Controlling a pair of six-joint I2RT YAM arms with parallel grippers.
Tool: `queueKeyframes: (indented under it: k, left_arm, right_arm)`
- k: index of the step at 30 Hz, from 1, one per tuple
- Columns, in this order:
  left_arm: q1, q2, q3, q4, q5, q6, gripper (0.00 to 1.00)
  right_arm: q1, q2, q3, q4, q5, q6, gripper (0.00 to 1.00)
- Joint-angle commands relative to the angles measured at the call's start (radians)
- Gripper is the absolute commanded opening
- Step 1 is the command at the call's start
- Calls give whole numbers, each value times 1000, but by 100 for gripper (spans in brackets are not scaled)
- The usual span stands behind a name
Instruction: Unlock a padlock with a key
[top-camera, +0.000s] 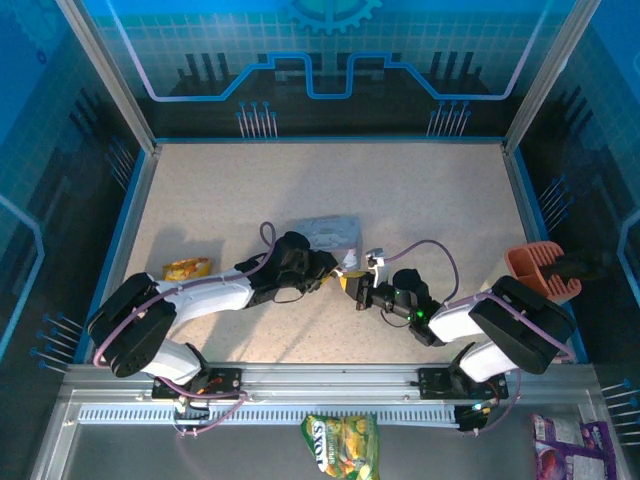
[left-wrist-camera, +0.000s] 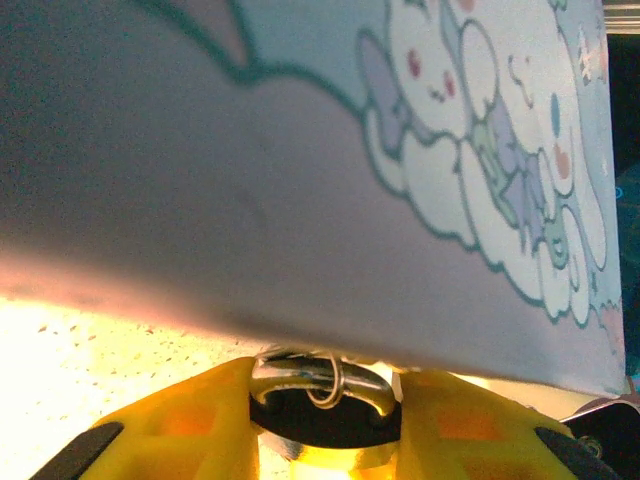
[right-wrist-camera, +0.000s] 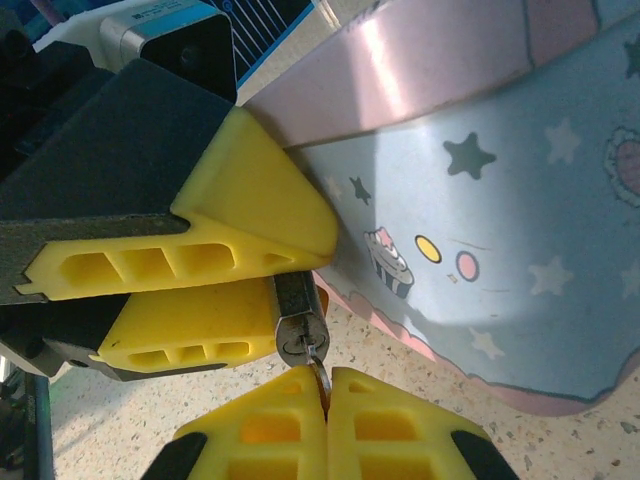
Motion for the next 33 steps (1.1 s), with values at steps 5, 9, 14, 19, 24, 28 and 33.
queueKeyframes:
  k: [5,9,14,19,24,28,33]
  left_arm:
    - [-43,41,68,-16,95,62,4]
    - [-50,50,87,-61,78,103,4]
    - [-52,44,84,-95,32,164,3]
    - [-52,59,59,-14,10,211,2]
    - [-51,98,65,3,7,253,2]
    - [-51,117,68,-15,7,275,2]
    - [-51,129,74,-40,9,329,2]
  right_arm:
    - [-7,-11,62,43,-22,118,0]
    - [-14,-12,64,59,-32,213,0]
    - [-60,5,30,146,-51,386,0]
    - [-93,66,-10,255,-45,580,0]
    - [-105,145,-30,346,-43,703,0]
    - [-110,138,-47,346,-25,711,0]
    - [-127,129,-41,347,-64,754,0]
